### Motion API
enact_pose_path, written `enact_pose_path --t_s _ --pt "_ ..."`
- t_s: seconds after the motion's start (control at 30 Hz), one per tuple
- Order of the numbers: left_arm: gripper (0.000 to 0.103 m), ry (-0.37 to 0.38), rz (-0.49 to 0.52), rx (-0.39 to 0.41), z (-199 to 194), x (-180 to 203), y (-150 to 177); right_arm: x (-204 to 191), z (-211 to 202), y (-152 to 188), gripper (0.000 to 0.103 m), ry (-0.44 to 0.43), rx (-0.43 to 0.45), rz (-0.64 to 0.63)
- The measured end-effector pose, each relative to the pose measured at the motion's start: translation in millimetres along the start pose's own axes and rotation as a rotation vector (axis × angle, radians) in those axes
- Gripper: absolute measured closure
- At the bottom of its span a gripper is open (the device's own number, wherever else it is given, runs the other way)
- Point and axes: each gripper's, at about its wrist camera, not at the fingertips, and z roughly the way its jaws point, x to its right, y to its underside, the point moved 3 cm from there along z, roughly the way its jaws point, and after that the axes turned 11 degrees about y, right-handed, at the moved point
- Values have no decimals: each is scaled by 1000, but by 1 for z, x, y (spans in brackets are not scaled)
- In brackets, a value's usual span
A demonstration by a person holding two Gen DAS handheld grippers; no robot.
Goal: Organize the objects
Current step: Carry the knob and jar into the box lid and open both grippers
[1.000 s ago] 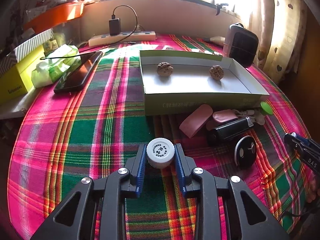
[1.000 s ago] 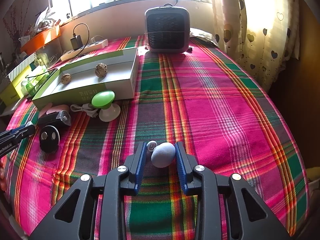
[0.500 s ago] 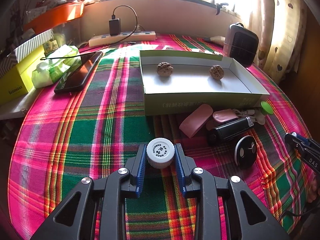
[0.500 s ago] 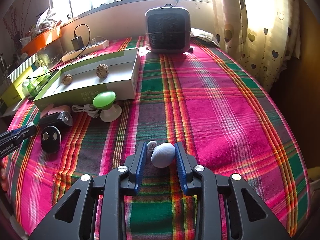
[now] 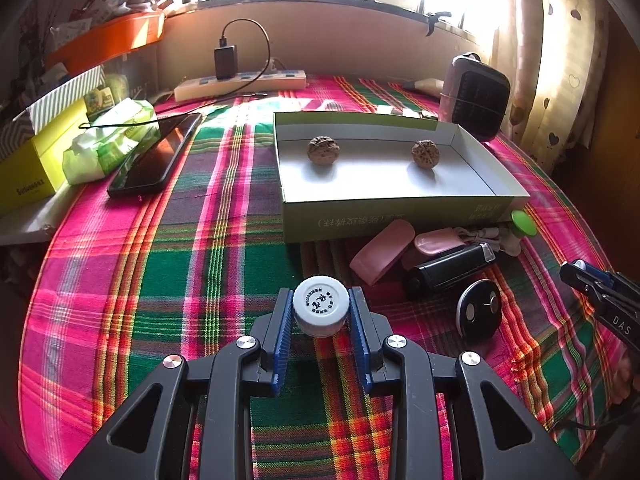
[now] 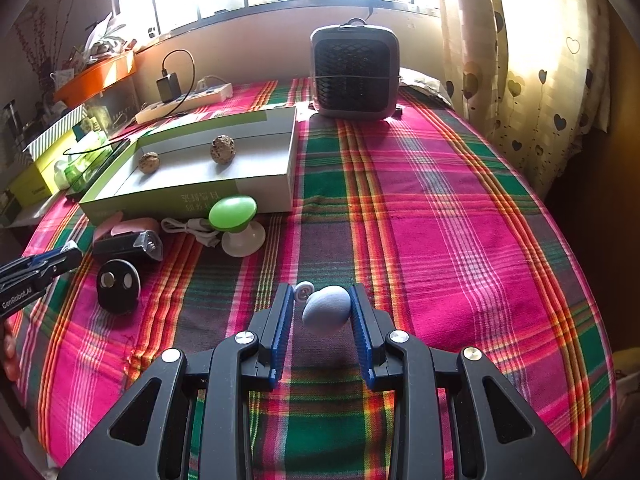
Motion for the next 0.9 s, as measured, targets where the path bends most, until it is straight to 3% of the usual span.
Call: enact_pose_path --t_s 0.9 --pt "78 52 55 34 10 16 -52 -40 -6 -62 73 -81 90 -74"
